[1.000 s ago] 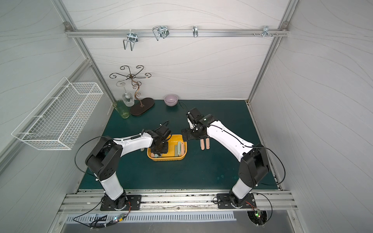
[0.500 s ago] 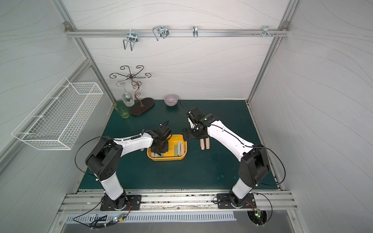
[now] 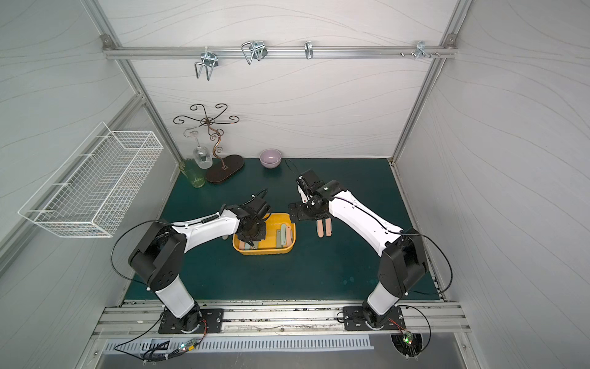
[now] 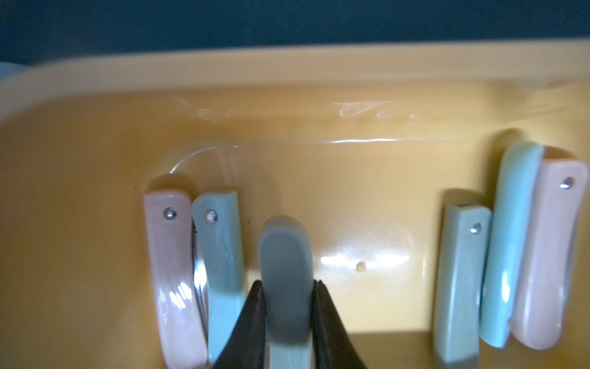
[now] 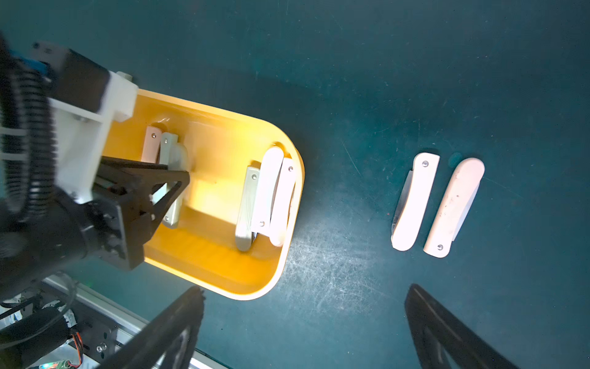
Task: Take the fruit knife out of the storage box
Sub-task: Pick up the fruit knife from the storage box, then place the fruit knife at the center of the board.
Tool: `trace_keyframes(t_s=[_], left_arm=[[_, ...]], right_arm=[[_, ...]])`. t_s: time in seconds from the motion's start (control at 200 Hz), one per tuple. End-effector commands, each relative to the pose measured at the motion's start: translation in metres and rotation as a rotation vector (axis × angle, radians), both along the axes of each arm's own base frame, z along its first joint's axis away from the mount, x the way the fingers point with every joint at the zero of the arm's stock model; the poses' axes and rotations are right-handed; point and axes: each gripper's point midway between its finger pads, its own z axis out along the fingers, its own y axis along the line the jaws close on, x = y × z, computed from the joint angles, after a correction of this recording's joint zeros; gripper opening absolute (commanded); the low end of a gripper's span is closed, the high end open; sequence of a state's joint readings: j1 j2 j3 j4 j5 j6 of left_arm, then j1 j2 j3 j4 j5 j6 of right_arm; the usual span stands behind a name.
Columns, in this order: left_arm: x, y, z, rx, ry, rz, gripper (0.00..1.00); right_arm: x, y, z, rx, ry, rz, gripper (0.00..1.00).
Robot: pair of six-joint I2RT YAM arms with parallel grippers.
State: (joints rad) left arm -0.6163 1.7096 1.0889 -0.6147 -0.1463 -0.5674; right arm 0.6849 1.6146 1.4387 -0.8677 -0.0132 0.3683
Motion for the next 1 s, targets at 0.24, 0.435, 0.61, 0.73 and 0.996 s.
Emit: trace_keyframes(t_s=[0.24, 0.435, 0.61, 0.73, 0.996], left_arm=[[0.013, -0.005, 0.060, -0.014, -0.108, -0.066, 0.03], [0.017, 0.000, 0.084, 0.007, -0.150, -0.085, 0.03], [0.022, 0.018, 0.098, 0.011, -0.164, -0.069, 0.03], [0.027, 0.036, 0.104, 0.016, -0.167, -0.045, 0.02], [0.036, 0.076, 0.105, 0.047, -0.175, 0.011, 0.00]], right_arm=[[0.000, -0.002, 0.021, 0.024, -0.043, 0.011, 0.99], [-0.002, 0.001, 0.023, 0.026, -0.046, 0.022, 0.99], [-0.004, 0.004, 0.024, 0.024, -0.046, 0.032, 0.99], [-0.005, 0.007, 0.025, 0.028, -0.049, 0.040, 0.99], [-0.011, 0.016, 0.027, 0.032, -0.053, 0.070, 0.99]])
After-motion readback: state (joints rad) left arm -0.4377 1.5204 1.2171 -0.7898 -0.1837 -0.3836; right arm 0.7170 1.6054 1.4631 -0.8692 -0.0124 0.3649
